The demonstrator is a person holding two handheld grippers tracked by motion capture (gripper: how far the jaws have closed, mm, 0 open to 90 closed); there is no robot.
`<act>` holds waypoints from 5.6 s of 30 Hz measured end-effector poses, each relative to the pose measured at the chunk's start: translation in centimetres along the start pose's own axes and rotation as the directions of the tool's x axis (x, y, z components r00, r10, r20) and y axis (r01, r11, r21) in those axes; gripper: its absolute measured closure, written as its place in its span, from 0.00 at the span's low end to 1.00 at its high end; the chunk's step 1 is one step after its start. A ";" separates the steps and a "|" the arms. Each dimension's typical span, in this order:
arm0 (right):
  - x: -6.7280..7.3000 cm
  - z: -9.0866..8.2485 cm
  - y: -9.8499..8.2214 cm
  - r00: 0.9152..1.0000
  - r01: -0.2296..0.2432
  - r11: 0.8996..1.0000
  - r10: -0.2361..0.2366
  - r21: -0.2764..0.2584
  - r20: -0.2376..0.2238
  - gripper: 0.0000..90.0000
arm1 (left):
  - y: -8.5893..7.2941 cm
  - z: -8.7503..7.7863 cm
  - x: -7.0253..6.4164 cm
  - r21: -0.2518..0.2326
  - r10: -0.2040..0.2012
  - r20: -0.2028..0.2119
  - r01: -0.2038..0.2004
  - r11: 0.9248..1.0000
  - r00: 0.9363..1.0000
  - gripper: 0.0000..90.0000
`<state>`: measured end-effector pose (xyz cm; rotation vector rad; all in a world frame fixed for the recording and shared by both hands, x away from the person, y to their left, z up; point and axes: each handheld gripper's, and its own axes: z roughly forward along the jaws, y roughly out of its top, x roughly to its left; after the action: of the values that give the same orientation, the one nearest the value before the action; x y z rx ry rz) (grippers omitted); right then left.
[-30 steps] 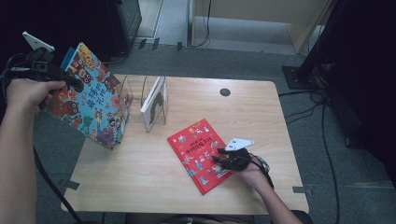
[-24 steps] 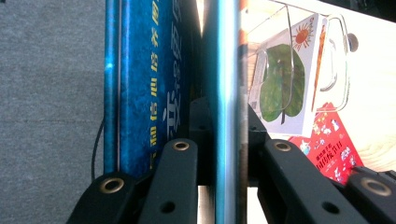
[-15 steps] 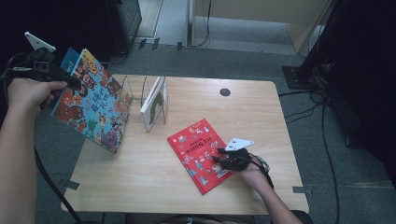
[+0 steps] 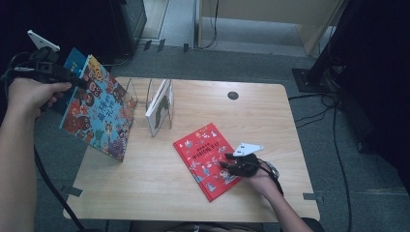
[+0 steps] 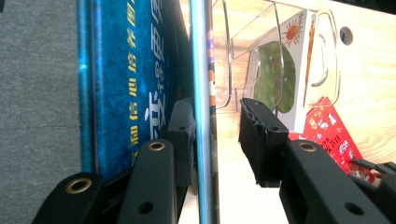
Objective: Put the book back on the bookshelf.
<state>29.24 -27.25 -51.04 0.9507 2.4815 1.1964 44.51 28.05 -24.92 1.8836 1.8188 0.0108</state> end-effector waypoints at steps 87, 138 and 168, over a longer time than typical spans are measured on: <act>-0.7 -2.7 -2.1 0.997 -0.073 0.997 0.073 -0.004 0.010 0.49 | -15.4 16.4 -11.4 -0.101 0.462 0.199 -0.451 0.887 0.864 0.58; -0.4 -4.7 -4.6 0.993 -0.116 0.993 0.116 -0.005 0.029 0.46 | -19.4 26.5 -14.0 -0.076 0.475 0.264 -0.472 0.878 0.840 0.84; 0.8 -3.2 -3.2 0.994 -0.100 0.995 0.099 0.008 0.037 0.43 | -17.7 27.7 -14.0 -0.089 0.404 0.299 -0.396 0.914 0.865 0.86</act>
<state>25.66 -30.19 -51.39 1.1010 2.4394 1.1858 36.41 4.58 -50.55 2.0786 1.1919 -0.1124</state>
